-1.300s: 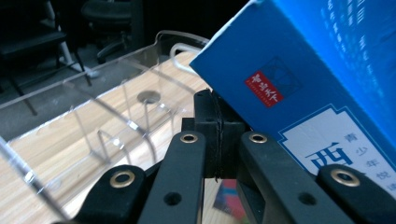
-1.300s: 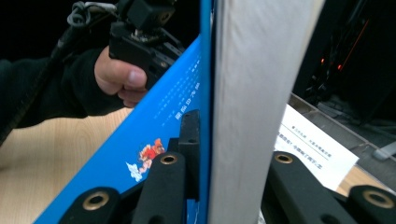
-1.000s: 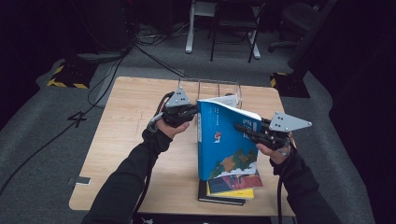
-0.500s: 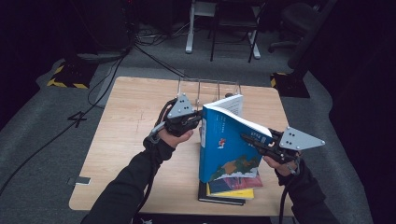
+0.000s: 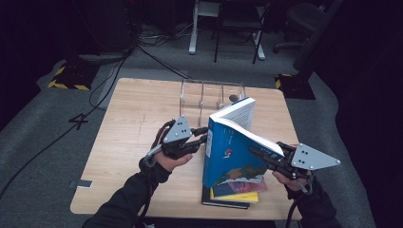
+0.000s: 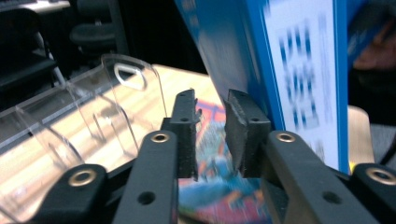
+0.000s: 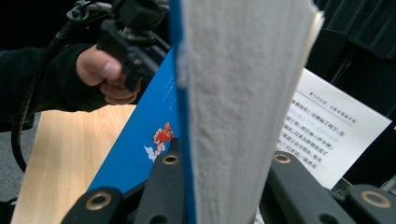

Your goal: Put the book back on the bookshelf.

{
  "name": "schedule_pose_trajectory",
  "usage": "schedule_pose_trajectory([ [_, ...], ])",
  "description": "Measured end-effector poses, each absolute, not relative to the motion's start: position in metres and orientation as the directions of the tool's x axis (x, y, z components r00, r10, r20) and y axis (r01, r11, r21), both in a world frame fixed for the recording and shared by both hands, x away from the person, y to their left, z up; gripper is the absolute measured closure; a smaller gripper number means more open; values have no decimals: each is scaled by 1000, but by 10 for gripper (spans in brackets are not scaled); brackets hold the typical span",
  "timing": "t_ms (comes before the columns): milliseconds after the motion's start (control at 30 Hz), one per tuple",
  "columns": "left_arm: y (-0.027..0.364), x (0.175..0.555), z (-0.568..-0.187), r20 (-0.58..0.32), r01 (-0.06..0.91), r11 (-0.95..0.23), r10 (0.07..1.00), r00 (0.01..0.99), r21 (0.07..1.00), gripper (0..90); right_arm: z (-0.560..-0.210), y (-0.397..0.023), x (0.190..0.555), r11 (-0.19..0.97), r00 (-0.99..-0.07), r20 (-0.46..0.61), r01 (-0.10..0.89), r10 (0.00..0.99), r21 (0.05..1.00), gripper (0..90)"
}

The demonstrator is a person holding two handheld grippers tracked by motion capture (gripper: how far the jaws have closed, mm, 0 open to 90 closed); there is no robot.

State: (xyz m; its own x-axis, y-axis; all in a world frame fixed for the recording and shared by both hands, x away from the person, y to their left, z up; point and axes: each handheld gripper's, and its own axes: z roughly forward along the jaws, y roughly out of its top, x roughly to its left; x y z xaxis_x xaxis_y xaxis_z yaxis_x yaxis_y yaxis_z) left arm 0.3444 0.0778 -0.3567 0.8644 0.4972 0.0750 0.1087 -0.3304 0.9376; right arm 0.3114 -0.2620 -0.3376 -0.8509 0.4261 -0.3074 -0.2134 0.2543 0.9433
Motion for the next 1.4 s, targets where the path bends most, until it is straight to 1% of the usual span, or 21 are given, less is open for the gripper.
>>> schedule_pose_trajectory([
  [100, 81, 336, -363, 60, 125, -338, 488, 871, 933, 696, -338, -263, 308, 253, -852, -307, -215, 425, 943, 775],
  [233, 85, 327, -373, 71, 133, -377, 482, 873, 917, 669, -339, -264, 305, 250, -852, -306, -214, 425, 944, 775],
  [400, 88, 319, -388, 64, 156, -419, 466, 882, 895, 617, -340, -265, 302, 244, -854, -304, -215, 423, 946, 774],
  [567, 90, 311, -410, 21, 193, -440, 436, 900, 877, 584, -340, -266, 299, 243, -854, -306, -218, 422, 945, 774],
  [633, 91, 308, -416, -1, 198, -442, 408, 913, 875, 547, -341, -266, 298, 239, -853, -305, -219, 423, 946, 774],
  [700, 88, 303, -420, 4, 197, -454, 405, 914, 869, 538, -341, -266, 296, 244, -852, -310, -223, 422, 944, 774],
  [733, 87, 301, -422, -8, 201, -451, 394, 919, 870, 531, -341, -266, 295, 245, -850, -315, -227, 422, 943, 774],
  [800, 81, 299, -425, -7, 195, -454, 384, 923, 870, 495, -341, -266, 293, 248, -850, -317, -228, 420, 941, 774],
  [867, 75, 299, -427, -24, 198, -442, 369, 929, 875, 449, -341, -266, 292, 244, -853, -313, -226, 418, 943, 773],
  [1000, 59, 302, -431, -40, 194, -425, 345, 938, 884, 430, -341, -266, 289, 246, -852, -316, -228, 417, 942, 772],
  [1133, 47, 305, -431, -26, 181, -411, 355, 934, 893, 400, -341, -267, 287, 249, -853, -315, -226, 415, 942, 770],
  [1200, 44, 308, -430, -41, 188, -392, 354, 934, 901, 403, -342, -268, 287, 245, -855, -310, -223, 415, 943, 768],
  [1400, 35, 316, -429, -22, 161, -372, 351, 936, 914, 428, -343, -270, 286, 249, -850, -315, -225, 422, 942, 755],
])
